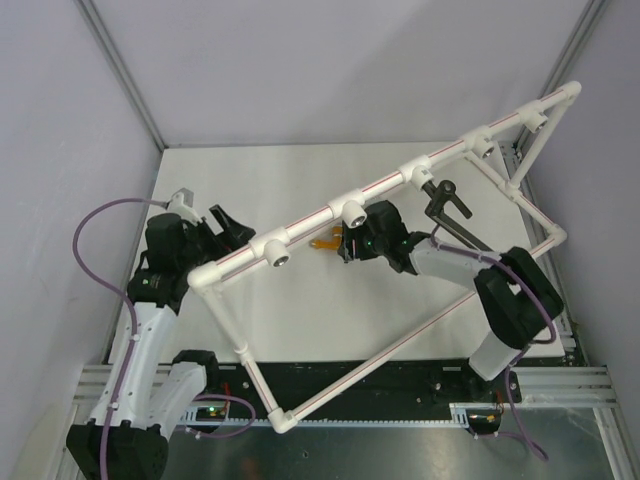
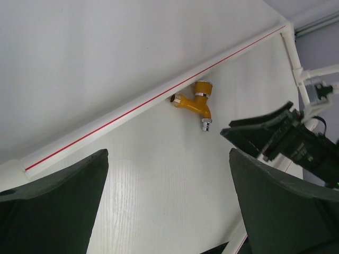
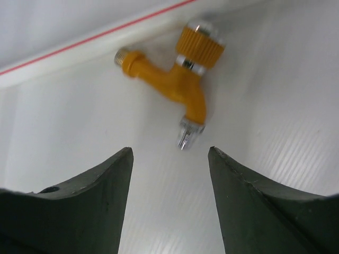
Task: Install the water faucets
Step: Pick up the water faucet from the center of the board.
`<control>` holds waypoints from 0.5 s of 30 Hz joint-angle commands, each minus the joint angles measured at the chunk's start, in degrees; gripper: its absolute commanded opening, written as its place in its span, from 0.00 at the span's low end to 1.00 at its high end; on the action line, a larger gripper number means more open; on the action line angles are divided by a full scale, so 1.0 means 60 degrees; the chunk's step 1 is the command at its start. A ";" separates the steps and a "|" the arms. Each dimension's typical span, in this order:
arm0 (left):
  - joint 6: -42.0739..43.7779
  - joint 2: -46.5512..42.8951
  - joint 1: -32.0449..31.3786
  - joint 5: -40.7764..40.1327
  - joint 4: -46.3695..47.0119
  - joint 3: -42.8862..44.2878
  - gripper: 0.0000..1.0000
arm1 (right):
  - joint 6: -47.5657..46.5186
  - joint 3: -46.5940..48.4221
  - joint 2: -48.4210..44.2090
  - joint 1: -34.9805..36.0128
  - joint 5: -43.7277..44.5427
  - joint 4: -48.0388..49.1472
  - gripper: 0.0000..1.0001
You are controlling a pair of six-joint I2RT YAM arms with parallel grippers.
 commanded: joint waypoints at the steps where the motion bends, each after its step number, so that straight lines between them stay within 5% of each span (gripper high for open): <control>1: 0.0300 0.0026 0.0244 0.0824 0.0509 0.0105 1.00 | -0.0707 0.0861 0.1058 -0.0491 -0.1084 0.0774 0.64; 15: 0.0500 -0.0017 0.0256 0.1229 0.0674 -0.0035 1.00 | -0.1131 0.2032 0.2807 -0.0623 -0.1071 0.0148 0.53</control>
